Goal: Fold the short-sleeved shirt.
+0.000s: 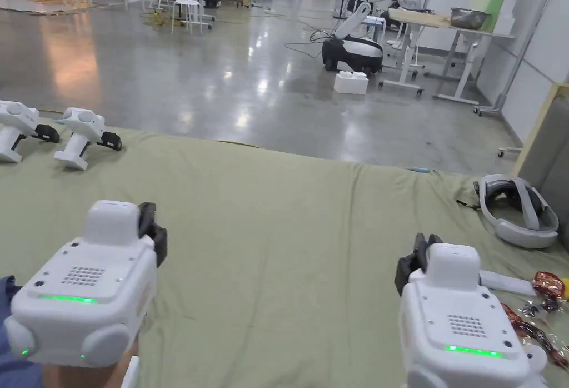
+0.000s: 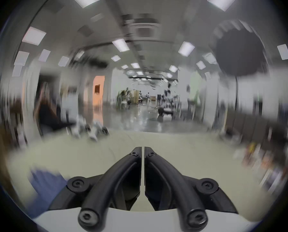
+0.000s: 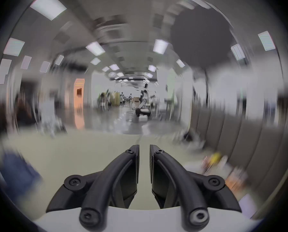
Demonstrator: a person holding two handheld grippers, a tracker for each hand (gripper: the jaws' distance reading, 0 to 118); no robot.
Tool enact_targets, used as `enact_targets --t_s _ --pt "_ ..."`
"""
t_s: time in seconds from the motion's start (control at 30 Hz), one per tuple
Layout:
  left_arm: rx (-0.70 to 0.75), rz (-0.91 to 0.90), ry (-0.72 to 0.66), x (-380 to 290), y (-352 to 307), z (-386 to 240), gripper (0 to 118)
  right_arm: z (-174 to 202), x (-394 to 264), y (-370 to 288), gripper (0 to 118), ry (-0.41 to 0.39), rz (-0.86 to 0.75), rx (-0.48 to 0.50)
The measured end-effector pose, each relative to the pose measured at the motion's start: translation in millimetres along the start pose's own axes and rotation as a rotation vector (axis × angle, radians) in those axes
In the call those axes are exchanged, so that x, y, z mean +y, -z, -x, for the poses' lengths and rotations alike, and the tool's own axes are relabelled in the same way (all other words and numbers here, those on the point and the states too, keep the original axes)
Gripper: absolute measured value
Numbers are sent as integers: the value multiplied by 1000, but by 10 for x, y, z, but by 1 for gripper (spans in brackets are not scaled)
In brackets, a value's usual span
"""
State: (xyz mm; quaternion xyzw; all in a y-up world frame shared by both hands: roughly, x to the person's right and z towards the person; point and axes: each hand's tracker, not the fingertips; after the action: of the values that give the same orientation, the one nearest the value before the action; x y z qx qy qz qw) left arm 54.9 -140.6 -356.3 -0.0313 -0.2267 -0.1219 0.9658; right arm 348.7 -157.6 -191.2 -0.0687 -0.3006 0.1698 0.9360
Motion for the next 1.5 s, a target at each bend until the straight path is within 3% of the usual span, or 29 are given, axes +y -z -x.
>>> enact_targets --t_s 0.07,0.17,0.23,0.3,0.33,0.4,0.57,0.63,0.73,0.87,1.0,1.17,1.5 --pt "-10 -7 283 -28 39 -115 6 109 -88 -30 16 -345 -78 7" --pt "25 -27 576 -103 39 -195 6 176 -222 -44 15 -652 -117 4" --pt "68 -42 728 -211 56 -203 6 175 -300 -21 15 -759 -102 16" --pt "68 -32 819 -259 73 -213 6 177 -352 -15 15 -790 -82 40" --pt "66 -29 823 -285 77 -206 6 174 -344 -14 15 -753 -67 44" --pt "52 -26 726 -273 67 -192 6 115 -318 -3 15 -567 -14 67" --pt "5 11 95 -178 80 -16 6 -66 -242 51 15 53 112 73" --pt "-43 26 -167 -174 84 77 6 -109 -244 25 16 232 132 49" --pt "-32 4 -438 -236 73 161 6 -95 -269 6 15 347 156 23" --pt "-9 -1 -475 -219 37 141 6 -85 -252 -55 15 492 174 -25" --pt "-19 11 -412 -174 -27 142 6 -64 -189 -73 15 483 157 -12" --pt "-58 100 -350 -262 -57 344 6 75 -105 -96 15 358 122 18" --pt "55 383 -214 -722 -315 1352 3 409 -137 -44 15 320 152 113"
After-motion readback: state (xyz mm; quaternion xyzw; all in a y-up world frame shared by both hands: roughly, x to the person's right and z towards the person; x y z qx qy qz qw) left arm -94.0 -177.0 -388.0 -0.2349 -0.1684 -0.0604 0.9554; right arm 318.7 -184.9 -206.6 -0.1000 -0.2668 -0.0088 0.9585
